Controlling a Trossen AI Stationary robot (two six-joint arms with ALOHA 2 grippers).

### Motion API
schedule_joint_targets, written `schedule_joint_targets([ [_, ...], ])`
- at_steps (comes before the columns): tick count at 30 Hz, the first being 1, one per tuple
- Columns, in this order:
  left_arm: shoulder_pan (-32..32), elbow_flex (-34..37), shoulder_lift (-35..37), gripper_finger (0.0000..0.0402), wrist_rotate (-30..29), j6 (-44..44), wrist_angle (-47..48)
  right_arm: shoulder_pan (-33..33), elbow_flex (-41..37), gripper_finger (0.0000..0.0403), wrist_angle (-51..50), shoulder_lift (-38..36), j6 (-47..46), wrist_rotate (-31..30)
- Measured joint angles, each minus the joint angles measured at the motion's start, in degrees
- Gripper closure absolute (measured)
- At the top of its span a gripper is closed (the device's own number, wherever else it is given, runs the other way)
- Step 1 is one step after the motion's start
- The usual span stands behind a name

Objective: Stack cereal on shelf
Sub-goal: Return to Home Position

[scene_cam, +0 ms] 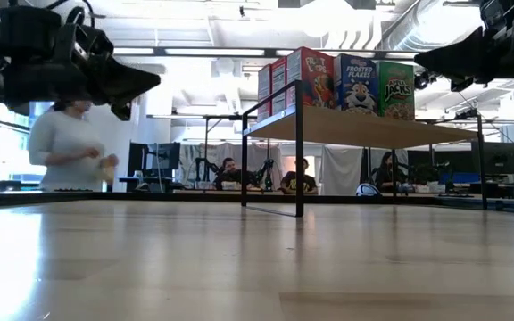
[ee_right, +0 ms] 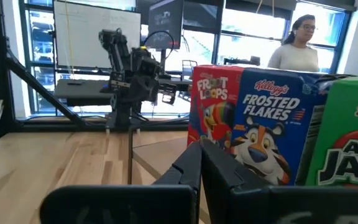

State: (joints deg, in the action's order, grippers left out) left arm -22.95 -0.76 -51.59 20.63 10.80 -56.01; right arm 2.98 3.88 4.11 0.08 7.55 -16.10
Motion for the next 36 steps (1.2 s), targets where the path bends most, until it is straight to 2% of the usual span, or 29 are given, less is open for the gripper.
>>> schedule_joint_targets([
  [12, -2.1, 0.1, 13.4, 0.0397, -1.3, -2.5, 16.4, 0.0, 0.0, 0.0403, 0.0, 0.0, 0.4, -3.6],
  [20, -2.3, 0.1, 22.1, 0.0397, -6.2, -3.5, 24.0, 0.0, 0.0, 0.0403, -1.7, 0.0, 0.3, -6.4],
  [31, -2.1, 0.1, 36.6, 0.0397, -14.8, -3.4, 40.3, 0.0, 0.0, 0.0403, -4.3, 0.0, -0.4, -10.6],
  [36, -2.1, 0.1, 43.9, 0.0397, -17.5, -3.0, 48.5, 0.0, 0.0, 0.0403, -6.8, 0.0, -4.4, -14.0],
])
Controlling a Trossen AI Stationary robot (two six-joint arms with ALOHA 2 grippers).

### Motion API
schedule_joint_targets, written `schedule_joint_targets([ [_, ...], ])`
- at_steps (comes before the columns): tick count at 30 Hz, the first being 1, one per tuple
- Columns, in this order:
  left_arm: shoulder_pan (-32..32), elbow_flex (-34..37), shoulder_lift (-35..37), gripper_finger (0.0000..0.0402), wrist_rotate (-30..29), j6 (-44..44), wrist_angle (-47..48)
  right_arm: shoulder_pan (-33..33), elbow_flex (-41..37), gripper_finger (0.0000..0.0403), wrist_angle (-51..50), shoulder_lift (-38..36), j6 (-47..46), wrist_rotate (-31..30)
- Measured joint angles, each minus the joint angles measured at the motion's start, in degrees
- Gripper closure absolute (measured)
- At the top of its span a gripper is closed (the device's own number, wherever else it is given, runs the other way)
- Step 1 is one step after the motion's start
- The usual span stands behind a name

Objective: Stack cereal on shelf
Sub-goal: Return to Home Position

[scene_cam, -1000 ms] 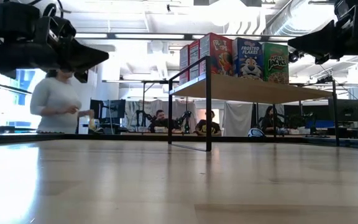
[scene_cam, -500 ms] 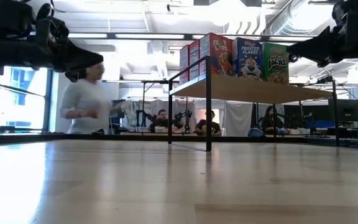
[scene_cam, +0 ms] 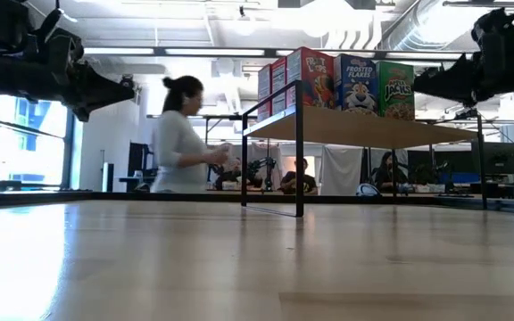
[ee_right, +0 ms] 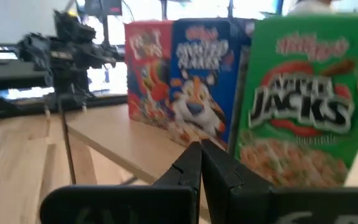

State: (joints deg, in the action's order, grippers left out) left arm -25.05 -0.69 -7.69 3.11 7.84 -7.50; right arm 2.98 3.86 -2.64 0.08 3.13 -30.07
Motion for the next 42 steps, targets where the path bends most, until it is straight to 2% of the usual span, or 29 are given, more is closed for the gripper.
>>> schedule_joint_targets([
  [4, 0.0, 0.0, 6.0, 0.0397, 0.0, 0.0, 6.5, 0.0, 0.0, 0.0403, -3.2, 0.0, -2.1, -2.7],
  [6, 0.4, 0.0, 7.7, 0.0397, 0.7, -0.3, 5.9, 0.0, 0.0, 0.0403, -3.9, 0.0, -1.9, -4.7],
  [19, 0.8, 0.0, 6.2, 0.0397, 0.3, -0.4, 6.4, 0.0, 0.0, 0.0403, -1.9, 0.0, -1.5, -10.4],
  [21, 0.8, 0.0, 5.7, 0.0397, 0.4, 0.0, 6.2, 0.0, 0.0, 0.0403, -3.1, 0.0, -2.8, -13.9],
  [24, 0.8, 0.0, 5.1, 0.0397, 0.3, 0.0, 6.3, 0.0, 0.0, 0.0403, -4.8, 0.8, -6.8, -22.4],
  [26, 0.8, 0.0, 4.4, 0.0397, 0.3, 0.0, 6.3, 0.0, 0.0, 0.0403, -5.0, 1.2, -9.2, -24.7],
  [29, 0.8, 0.0, 3.7, 0.0397, 0.3, -1.3, 6.2, 0.0, 0.0, 0.0403, -5.0, 1.5, -12.8, -24.3],
  [34, 0.8, 0.0, 3.0, 0.0397, 0.2, -2.4, 6.3, 0.0, 0.0, 0.0403, -4.7, 1.5, -21.9, -17.3],
  [37, 0.8, 0.0, 3.0, 0.0397, 0.2, -2.2, 6.3, 0.0, 0.0, 0.0403, -4.6, 1.5, -22.4, -14.0],
  [42, 0.8, 0.0, 3.0, 0.0397, 0.3, 4.0, 6.3, 0.0, 0.0, 0.0403, -4.5, 1.5, -22.3, -11.6],
])
